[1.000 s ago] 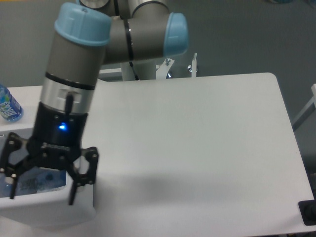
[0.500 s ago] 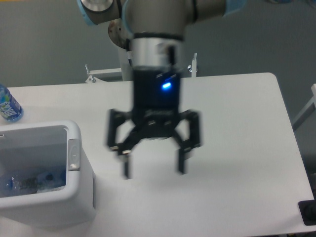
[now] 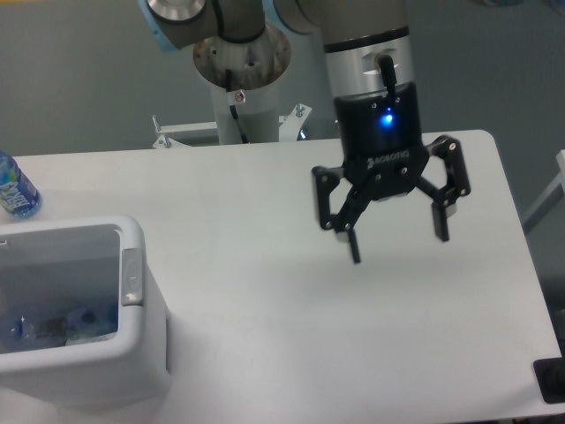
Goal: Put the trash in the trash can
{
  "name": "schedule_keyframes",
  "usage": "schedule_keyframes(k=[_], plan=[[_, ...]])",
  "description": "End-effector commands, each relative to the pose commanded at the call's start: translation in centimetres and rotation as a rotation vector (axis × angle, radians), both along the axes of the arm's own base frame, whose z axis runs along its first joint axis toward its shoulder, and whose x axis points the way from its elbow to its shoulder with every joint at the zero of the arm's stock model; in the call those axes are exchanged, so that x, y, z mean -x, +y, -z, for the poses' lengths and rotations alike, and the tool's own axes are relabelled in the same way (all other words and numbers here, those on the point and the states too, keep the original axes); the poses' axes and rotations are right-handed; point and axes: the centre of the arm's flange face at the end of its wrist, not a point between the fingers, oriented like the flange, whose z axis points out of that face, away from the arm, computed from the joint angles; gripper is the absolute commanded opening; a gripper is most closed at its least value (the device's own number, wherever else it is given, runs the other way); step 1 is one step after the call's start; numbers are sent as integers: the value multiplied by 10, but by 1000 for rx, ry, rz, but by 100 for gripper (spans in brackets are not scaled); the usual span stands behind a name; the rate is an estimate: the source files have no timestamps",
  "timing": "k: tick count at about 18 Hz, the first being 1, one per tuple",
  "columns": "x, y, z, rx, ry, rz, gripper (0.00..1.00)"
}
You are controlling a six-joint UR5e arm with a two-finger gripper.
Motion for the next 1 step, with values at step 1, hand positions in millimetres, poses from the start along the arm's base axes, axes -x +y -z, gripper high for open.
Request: schedule_keyframes(k=[1], plan=[[3, -4, -2, 9, 8, 1, 100]])
